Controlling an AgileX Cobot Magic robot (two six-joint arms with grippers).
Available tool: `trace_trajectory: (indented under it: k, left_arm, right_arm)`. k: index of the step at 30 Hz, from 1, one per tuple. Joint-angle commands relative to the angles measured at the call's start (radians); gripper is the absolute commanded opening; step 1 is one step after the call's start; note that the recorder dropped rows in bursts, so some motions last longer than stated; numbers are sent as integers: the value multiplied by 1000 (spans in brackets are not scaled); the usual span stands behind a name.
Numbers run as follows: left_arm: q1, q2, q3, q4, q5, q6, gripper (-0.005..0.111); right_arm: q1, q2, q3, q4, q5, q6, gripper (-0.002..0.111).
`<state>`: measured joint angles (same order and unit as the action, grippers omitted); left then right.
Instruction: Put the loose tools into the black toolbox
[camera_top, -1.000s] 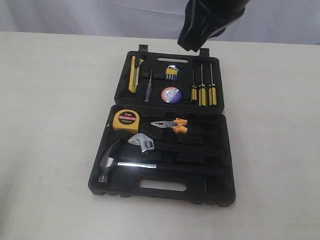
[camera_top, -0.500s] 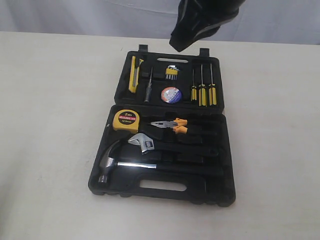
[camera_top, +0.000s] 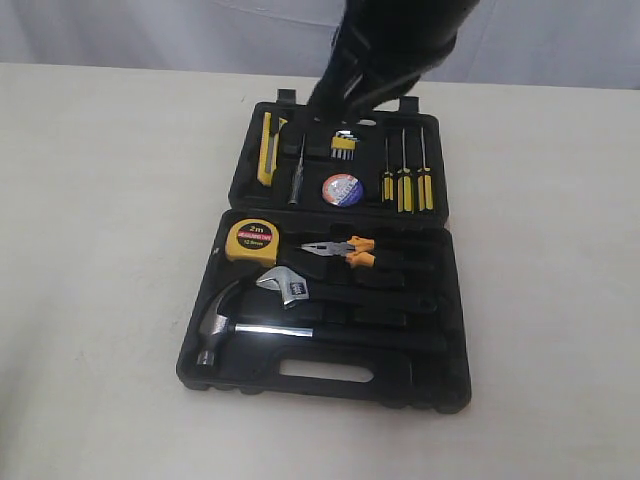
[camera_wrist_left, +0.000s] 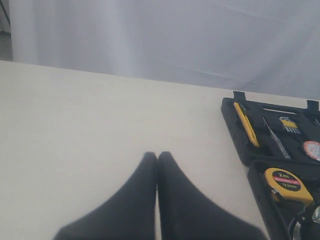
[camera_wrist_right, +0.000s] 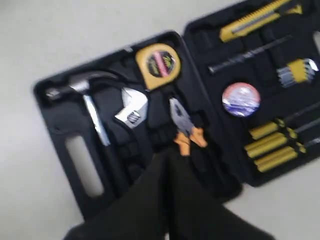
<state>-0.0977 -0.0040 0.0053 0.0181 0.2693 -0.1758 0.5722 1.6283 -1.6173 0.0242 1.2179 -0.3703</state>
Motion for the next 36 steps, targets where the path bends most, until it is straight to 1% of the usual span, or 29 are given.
trace_trajectory:
  k: [1, 5, 10, 15, 24, 29, 30, 31, 33, 34, 36]
  left_arm:
    - [-6, 4, -5, -3, 1, 0, 0]
    - [-6, 4, -5, -3, 1, 0, 0]
    - [-6, 4, -5, -3, 1, 0, 0]
    - [-6, 4, -5, -3, 1, 0, 0]
    - [-6, 4, -5, -3, 1, 0, 0]
    - [-6, 4, -5, -3, 1, 0, 0]
    - [-6, 4, -5, -3, 1, 0, 0]
    - [-6, 4, -5, -3, 1, 0, 0]
    - [-6, 4, -5, -3, 1, 0, 0]
    - [-6, 4, -5, -3, 1, 0, 0]
    - [-6, 4, -5, -3, 1, 0, 0]
  right_arm:
    - [151, -3, 65, -353, -52, 256, -1]
    - [221, -3, 182, -340, -155, 298, -1]
    - [283, -3, 358, -381, -314, 370, -1]
    - [318, -3, 488, -394, -375, 401, -1]
    - [372, -3, 579, -390, -397, 401, 0]
    - [398, -3, 623, -390, -464, 384, 0]
    - [403, -3, 626, -387, -479, 382, 2]
    - [408, -3, 631, -387, -490, 382, 6]
    - [416, -3, 640, -386, -511, 370, 19]
    - [421, -3, 644, -386, -522, 370, 29]
    - [421, -3, 648, -386, -536, 370, 45]
